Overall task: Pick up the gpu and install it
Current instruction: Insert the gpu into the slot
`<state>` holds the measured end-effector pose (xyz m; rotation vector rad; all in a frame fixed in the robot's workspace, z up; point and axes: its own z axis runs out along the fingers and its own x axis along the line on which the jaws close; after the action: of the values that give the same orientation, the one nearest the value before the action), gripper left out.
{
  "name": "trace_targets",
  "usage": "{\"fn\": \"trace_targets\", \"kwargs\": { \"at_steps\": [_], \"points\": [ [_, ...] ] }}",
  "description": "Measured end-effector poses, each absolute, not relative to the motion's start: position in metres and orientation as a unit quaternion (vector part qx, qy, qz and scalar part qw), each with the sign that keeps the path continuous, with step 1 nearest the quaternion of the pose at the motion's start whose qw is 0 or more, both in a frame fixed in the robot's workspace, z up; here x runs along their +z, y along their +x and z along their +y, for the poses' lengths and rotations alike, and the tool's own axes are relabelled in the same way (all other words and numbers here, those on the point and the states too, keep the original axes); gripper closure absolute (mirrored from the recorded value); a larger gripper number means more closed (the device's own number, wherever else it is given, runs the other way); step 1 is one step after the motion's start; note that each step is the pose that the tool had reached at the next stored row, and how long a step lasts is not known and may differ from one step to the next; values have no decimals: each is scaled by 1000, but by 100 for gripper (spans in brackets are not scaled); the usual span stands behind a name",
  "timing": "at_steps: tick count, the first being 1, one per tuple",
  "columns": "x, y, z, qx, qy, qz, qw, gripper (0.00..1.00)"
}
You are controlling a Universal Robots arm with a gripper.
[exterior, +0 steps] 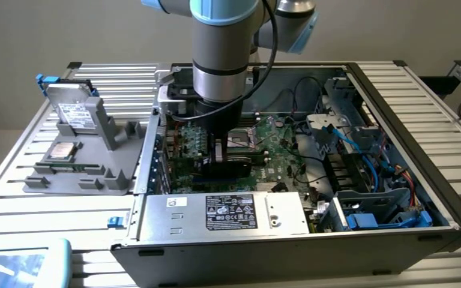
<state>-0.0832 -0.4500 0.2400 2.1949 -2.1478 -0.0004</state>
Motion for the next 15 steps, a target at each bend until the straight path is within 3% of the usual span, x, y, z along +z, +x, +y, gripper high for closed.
{"fn": "trace_targets", "kwargs": {
  "at_steps": [15],
  "points": [
    [238, -85, -450, 0, 714, -699, 35, 73]
  ]
}}
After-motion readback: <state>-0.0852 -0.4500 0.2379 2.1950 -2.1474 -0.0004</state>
